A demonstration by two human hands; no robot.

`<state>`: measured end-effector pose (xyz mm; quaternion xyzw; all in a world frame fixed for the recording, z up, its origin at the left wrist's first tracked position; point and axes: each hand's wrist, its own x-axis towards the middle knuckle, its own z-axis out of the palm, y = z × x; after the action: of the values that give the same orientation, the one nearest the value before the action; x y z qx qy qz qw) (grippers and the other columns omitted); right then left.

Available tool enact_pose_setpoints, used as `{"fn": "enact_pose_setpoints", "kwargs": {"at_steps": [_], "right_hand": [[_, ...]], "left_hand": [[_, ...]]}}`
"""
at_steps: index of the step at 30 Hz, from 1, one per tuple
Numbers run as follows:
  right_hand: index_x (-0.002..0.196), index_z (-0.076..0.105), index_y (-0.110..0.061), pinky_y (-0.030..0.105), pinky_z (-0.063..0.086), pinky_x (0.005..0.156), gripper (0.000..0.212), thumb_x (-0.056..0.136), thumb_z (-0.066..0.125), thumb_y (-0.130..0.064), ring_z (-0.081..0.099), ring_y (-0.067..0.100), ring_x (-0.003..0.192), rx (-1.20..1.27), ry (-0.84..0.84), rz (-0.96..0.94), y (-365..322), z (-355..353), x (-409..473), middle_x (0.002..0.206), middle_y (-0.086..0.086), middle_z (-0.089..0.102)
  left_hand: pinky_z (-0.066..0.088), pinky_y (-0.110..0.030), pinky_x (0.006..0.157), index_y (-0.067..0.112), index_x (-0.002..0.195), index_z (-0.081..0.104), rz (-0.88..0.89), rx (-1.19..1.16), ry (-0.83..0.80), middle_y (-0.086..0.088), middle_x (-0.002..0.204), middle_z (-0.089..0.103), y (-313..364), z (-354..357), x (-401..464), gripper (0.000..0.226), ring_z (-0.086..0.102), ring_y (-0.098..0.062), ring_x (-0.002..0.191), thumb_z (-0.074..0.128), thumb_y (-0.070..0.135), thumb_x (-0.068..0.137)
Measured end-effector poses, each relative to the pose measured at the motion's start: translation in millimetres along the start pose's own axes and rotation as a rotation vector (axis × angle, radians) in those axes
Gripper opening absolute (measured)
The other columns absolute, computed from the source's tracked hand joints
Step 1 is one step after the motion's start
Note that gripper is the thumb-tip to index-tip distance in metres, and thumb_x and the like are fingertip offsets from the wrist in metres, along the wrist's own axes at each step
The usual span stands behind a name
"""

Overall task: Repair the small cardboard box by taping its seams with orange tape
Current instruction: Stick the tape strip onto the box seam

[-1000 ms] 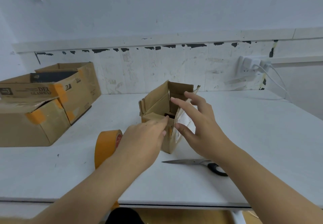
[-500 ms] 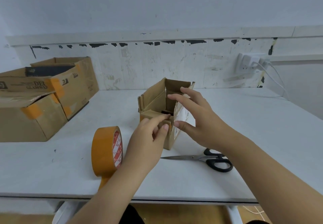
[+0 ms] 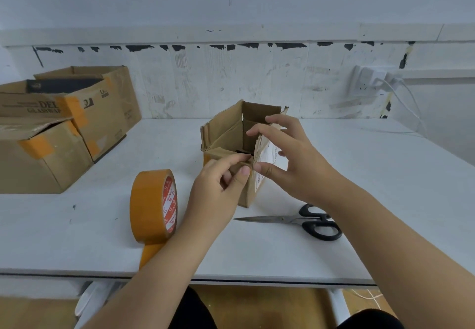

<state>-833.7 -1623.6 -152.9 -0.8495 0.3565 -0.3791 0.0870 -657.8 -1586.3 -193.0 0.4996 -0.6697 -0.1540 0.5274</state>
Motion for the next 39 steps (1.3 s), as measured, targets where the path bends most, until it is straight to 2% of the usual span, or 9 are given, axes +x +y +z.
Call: {"fn": "enact_pose_setpoints", "kwargs": {"at_steps": [4, 12, 15, 21, 26, 31, 39], "right_hand": [[0.127, 0.051, -0.037, 0.013, 0.037, 0.09, 0.049, 0.084, 0.073, -0.028, 0.042, 0.011, 0.115, -0.009, -0.001, -0.003, 0.4, -0.7, 2.7, 0.138, -0.005, 0.029], [0.121, 0.056, -0.037, 0.024, 0.039, 0.092, 0.046, 0.079, 0.076, -0.032, 0.048, 0.017, 0.108, -0.06, 0.013, -0.029, 1.5, -2.4, 5.6, 0.126, -0.008, 0.031], [0.124, 0.054, -0.038, 0.028, 0.04, 0.097, 0.049, 0.081, 0.075, -0.03, 0.046, 0.017, 0.113, -0.056, -0.018, -0.03, 0.5, -4.7, 5.8, 0.129, -0.007, 0.031], [0.127, 0.052, -0.035, 0.034, 0.04, 0.101, 0.057, 0.077, 0.078, -0.027, 0.045, 0.019, 0.116, -0.055, -0.002, -0.025, 0.5, -0.7, 3.4, 0.135, 0.0, 0.032], [0.127, 0.049, -0.036, 0.04, 0.046, 0.096, 0.06, 0.075, 0.079, -0.029, 0.047, 0.02, 0.111, -0.078, 0.026, -0.034, 0.1, 5.0, 5.1, 0.135, 0.001, 0.032], [0.128, 0.045, -0.04, 0.04, 0.047, 0.096, 0.068, 0.071, 0.082, -0.031, 0.045, 0.019, 0.115, -0.078, -0.01, -0.02, 0.0, 0.2, 1.2, 0.137, -0.002, 0.028], [0.128, 0.043, -0.04, 0.043, 0.049, 0.091, 0.073, 0.067, 0.084, -0.033, 0.044, 0.018, 0.113, -0.116, 0.003, -0.011, -1.5, 2.4, 0.5, 0.138, -0.004, 0.026]], "left_hand": [[0.041, -0.017, 0.064, 0.022, 0.119, 0.065, 0.007, -0.003, -0.001, 0.004, 0.077, 0.046, -0.8, 1.1, 0.3, 0.03, 0.045, -0.008, 0.07, 0.055, 0.031, 0.092], [0.041, -0.009, 0.063, 0.021, 0.118, 0.064, 0.035, 0.018, -0.015, 0.008, 0.081, 0.051, 2.0, -1.0, -1.1, 0.043, 0.049, -0.005, 0.073, 0.047, 0.045, 0.086], [0.043, -0.011, 0.065, 0.024, 0.119, 0.064, 0.038, -0.001, -0.046, 0.004, 0.087, 0.058, -1.6, -4.1, -0.6, 0.041, 0.051, -0.005, 0.075, 0.046, 0.043, 0.088], [0.04, -0.011, 0.061, 0.02, 0.12, 0.063, 0.046, 0.002, -0.027, 0.003, 0.082, 0.053, -2.1, -1.6, -1.4, 0.04, 0.047, -0.005, 0.069, 0.049, 0.039, 0.089], [0.037, -0.011, 0.057, 0.025, 0.118, 0.062, 0.055, 0.038, -0.02, 0.004, 0.075, 0.044, -1.2, -0.6, -1.5, 0.027, 0.043, -0.005, 0.065, 0.055, 0.024, 0.092], [0.038, -0.011, 0.059, 0.031, 0.121, 0.058, 0.028, -0.038, -0.085, 0.002, 0.076, 0.044, -5.4, -3.9, -4.8, 0.032, 0.043, -0.006, 0.064, 0.059, 0.019, 0.091], [0.04, -0.01, 0.061, 0.036, 0.119, 0.054, 0.042, 0.028, -0.064, 0.003, 0.078, 0.045, -0.4, -3.2, -8.0, 0.034, 0.045, -0.004, 0.065, 0.06, 0.018, 0.09]]}}
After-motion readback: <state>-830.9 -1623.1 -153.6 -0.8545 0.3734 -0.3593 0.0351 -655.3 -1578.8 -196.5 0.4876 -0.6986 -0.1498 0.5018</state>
